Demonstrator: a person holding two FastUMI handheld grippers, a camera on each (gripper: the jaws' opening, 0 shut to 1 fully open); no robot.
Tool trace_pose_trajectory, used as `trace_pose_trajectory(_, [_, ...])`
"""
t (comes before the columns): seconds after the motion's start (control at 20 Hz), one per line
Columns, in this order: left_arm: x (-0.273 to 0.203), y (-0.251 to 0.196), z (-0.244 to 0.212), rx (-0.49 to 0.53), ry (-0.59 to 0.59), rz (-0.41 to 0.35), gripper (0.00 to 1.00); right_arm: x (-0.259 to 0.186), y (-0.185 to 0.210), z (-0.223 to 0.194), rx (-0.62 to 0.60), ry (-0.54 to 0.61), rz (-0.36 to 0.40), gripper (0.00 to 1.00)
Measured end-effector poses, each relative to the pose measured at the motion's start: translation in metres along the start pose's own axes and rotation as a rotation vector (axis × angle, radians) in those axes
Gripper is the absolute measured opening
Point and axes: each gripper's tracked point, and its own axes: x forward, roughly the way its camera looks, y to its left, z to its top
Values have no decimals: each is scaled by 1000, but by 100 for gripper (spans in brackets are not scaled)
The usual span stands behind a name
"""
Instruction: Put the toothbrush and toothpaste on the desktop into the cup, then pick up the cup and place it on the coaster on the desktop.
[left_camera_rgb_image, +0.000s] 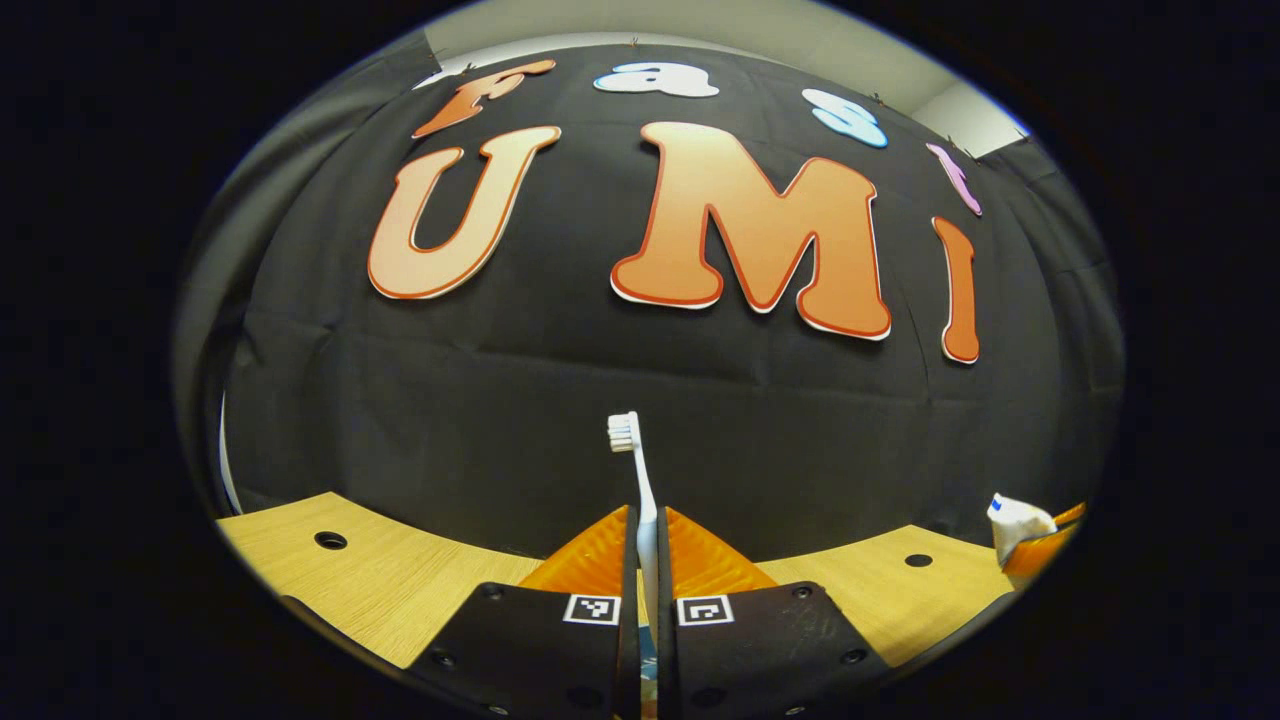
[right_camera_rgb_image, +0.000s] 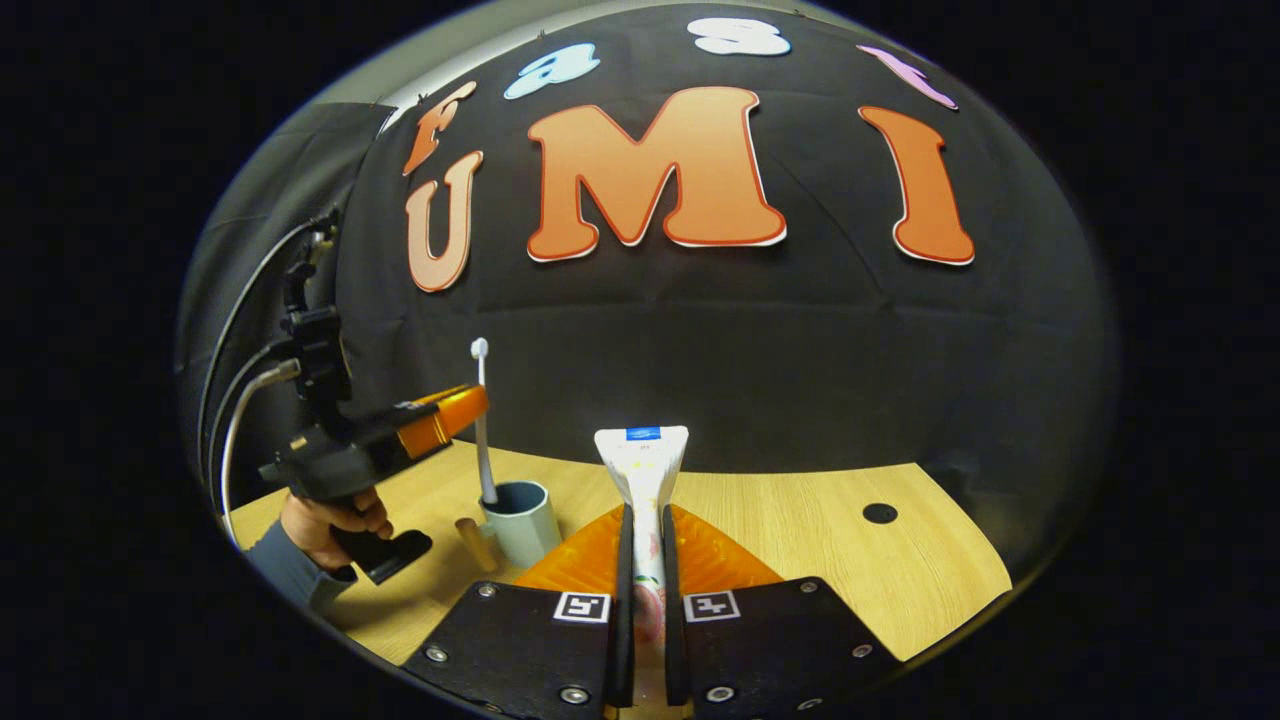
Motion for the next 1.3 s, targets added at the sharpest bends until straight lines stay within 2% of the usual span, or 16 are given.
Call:
trace_pose_trajectory(0.2, [11,-1,-31,9,59,-1,6,10,11,21,-19,-61,25,12])
trace_pose_trajectory(0.45, [15,3,-58,29,123,-3,6,27,20,34,23,-98,52,12])
trace_pose_trajectory(0.85, [14,-2,-82,79,221,-21,6,31,28,25,30,-61,64,12])
trace_pose_trajectory(1.2, [-6,-14,-96,61,328,-71,8,18,24,30,28,-70,46,12])
trace_pose_trajectory(1.25, [-12,-12,-97,68,343,-71,11,16,25,33,31,-77,47,12])
trace_pose_trajectory(1.3, [-18,-10,-98,79,369,-72,29,16,26,36,36,-88,50,12])
